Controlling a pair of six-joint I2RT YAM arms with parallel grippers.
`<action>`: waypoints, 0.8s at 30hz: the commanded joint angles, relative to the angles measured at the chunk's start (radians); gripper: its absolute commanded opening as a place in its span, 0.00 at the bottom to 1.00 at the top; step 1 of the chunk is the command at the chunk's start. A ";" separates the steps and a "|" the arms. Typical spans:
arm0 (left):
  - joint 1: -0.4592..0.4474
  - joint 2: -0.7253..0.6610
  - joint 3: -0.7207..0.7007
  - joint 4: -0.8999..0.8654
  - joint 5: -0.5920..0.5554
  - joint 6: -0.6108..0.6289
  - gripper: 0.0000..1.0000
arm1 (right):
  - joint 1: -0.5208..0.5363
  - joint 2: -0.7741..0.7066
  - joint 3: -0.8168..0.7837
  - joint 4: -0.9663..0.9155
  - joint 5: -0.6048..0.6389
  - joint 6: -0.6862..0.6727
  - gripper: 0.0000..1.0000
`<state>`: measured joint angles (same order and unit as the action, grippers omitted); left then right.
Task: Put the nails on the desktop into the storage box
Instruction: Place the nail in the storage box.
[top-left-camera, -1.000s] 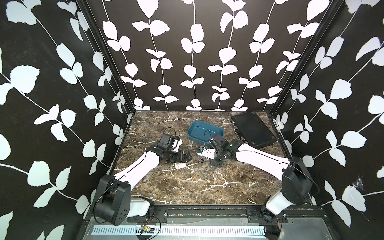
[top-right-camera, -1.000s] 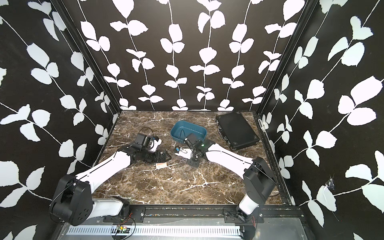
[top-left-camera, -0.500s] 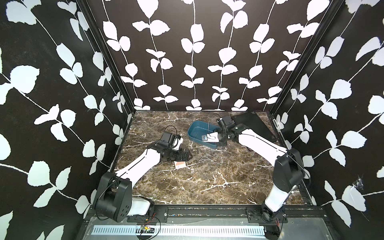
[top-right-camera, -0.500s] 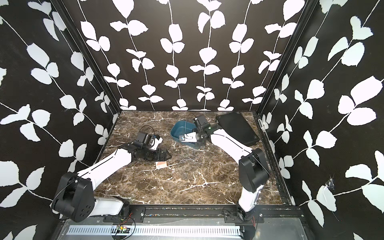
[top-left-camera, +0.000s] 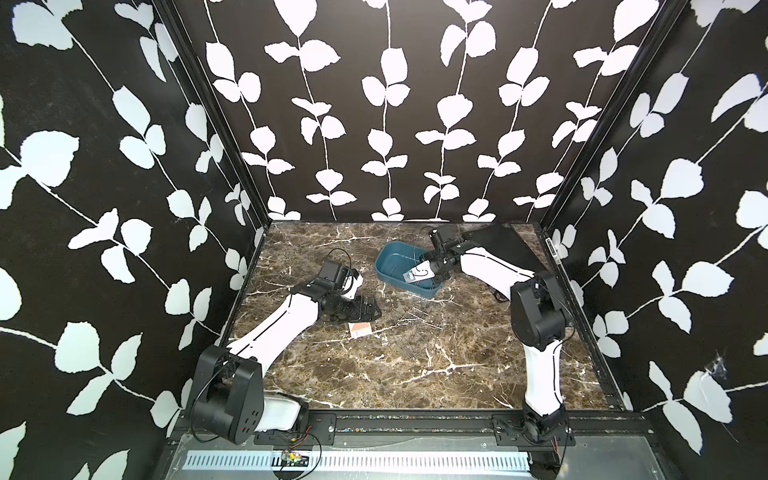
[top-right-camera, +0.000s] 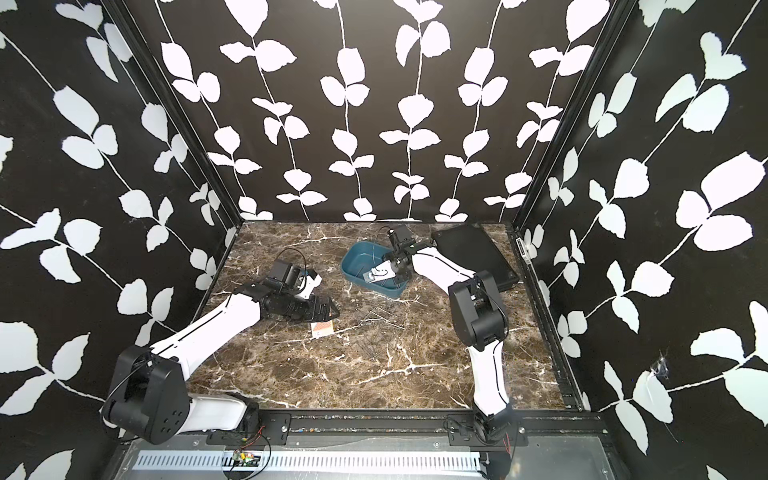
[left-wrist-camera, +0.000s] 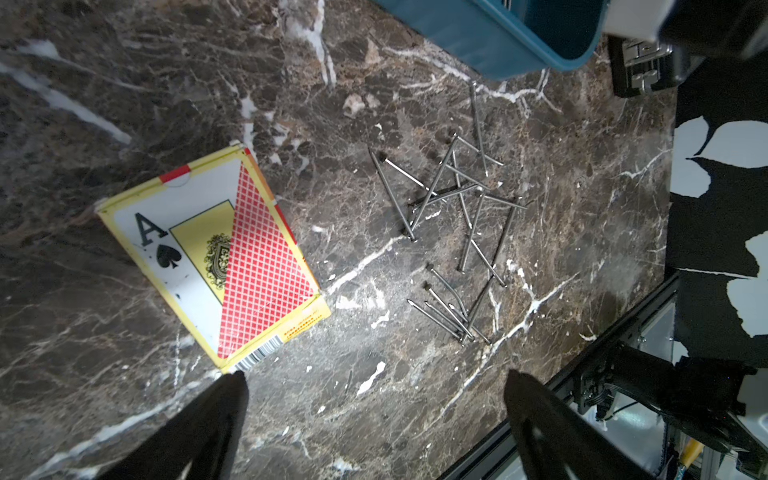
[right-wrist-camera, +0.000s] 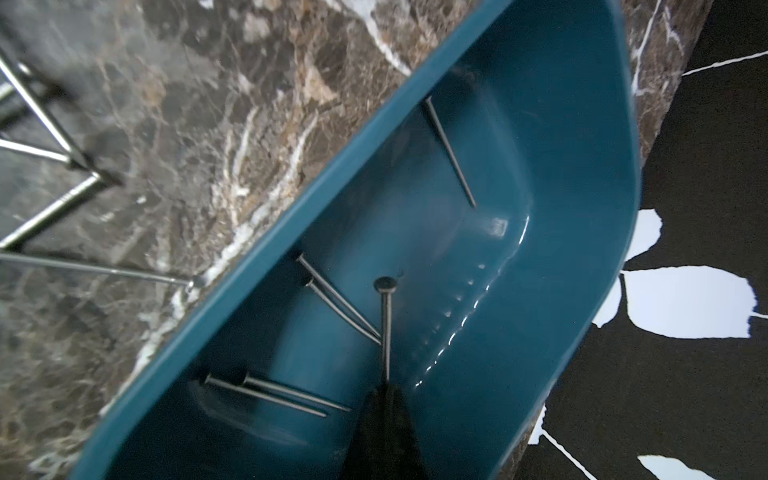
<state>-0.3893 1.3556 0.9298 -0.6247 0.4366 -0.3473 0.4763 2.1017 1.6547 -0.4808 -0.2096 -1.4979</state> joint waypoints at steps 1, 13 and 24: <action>0.008 -0.022 0.005 -0.051 0.007 0.011 0.99 | -0.015 0.033 0.058 0.024 -0.032 -0.050 0.00; 0.018 0.047 0.070 -0.076 -0.008 0.042 0.98 | -0.016 0.060 0.011 0.053 -0.063 -0.074 0.27; 0.018 0.057 0.056 0.020 -0.003 0.025 0.99 | 0.025 -0.226 -0.131 0.305 -0.119 0.323 0.37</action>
<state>-0.3756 1.4288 0.9829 -0.6468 0.4294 -0.3218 0.4728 2.0190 1.5627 -0.3298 -0.2752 -1.3914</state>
